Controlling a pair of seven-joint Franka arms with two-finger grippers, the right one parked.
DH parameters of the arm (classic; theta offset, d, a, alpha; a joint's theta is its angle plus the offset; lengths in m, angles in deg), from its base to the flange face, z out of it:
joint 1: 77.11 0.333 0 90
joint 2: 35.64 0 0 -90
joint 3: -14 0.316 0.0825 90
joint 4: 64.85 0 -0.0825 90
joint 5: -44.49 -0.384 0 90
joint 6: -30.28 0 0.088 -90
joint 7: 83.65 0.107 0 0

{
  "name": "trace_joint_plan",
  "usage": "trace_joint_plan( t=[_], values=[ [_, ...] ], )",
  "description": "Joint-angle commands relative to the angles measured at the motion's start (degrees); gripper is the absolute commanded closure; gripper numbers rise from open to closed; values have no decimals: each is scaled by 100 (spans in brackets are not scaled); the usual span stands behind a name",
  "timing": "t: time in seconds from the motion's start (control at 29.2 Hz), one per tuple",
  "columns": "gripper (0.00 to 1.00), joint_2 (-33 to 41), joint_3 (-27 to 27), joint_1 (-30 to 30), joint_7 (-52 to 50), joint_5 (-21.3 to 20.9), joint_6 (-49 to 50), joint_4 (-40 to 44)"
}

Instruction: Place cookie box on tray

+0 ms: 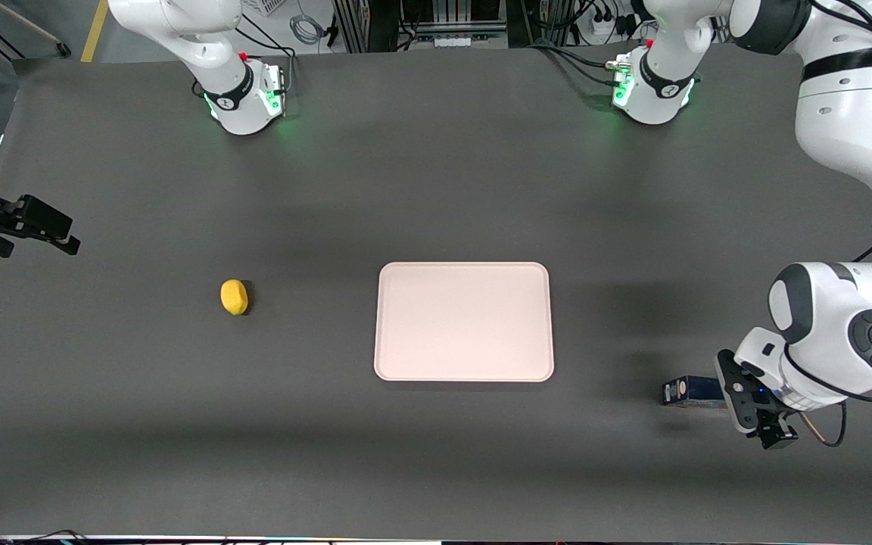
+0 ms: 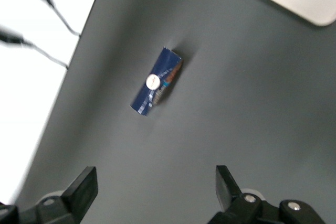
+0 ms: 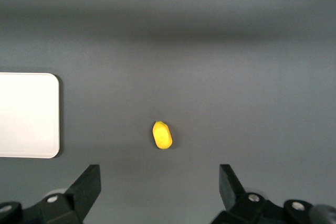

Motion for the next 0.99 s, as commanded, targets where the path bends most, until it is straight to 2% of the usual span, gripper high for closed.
trace_joint_plan(
  t=[0.0,0.72,0.82,0.96],
  values=[
    [0,56,16,-27,86,100,71,-34],
    [1,-49,25,-9,95,91,-429,-411],
    [12,-41,16,-9,104,73,-430,-403],
    [47,-49,25,-9,95,56,-456,-395]
  ],
)
